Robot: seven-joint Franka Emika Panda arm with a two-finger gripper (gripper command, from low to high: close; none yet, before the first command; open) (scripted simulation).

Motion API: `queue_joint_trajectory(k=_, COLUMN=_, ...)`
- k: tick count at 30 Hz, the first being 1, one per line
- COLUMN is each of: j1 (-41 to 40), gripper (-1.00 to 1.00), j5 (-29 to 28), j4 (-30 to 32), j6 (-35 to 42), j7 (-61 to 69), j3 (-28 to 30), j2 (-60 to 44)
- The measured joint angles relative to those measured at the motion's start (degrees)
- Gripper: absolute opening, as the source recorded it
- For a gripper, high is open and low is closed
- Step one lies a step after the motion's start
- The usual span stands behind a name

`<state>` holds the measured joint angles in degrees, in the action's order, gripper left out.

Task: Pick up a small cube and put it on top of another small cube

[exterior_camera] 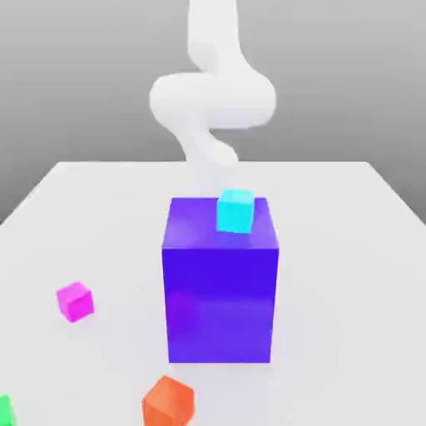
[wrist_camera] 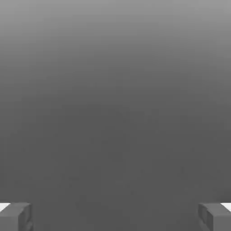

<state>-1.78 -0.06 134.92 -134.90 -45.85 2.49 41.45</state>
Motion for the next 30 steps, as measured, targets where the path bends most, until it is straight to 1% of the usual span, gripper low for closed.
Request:
queue_joint_trajectory(k=11, j1=-9.74, gripper=0.00, j5=0.62, j4=15.34, j6=-15.93, j7=0.56, j3=12.37, j2=-23.03)
queue_joint_trajectory(k=19, j1=-18.28, gripper=0.00, j5=2.02, j4=26.73, j6=-27.97, j7=1.67, j3=20.73, j2=-40.66)
queue_joint_trajectory(k=20, j1=-19.73, gripper=0.00, j5=3.25, j4=27.27, j6=-29.34, j7=2.59, j3=20.77, j2=-42.59)
queue_joint_trajectory(k=22, j1=-20.69, gripper=0.00, j5=7.35, j4=27.16, j6=-31.96, j7=5.64, j3=18.72, j2=-46.22)
queue_joint_trajectory(k=25, j1=-25.36, gripper=0.00, j5=13.98, j4=26.14, j6=-35.83, j7=10.59, j3=12.44, j2=-51.41)
queue_joint_trajectory(k=28, j1=-31.72, gripper=0.00, j5=18.61, j4=25.05, j6=-39.81, j7=14.10, j3=4.96, j2=-56.46)
queue_joint_trajectory(k=29, j1=-33.53, gripper=-1.00, j5=19.44, j4=24.78, j6=-40.95, j7=14.73, j3=2.94, j2=-57.85)
queue_joint_trajectory(k=30, j1=-33.53, gripper=-1.00, j5=19.44, j4=24.78, j6=-40.95, j7=14.73, j3=2.94, j2=-57.85)
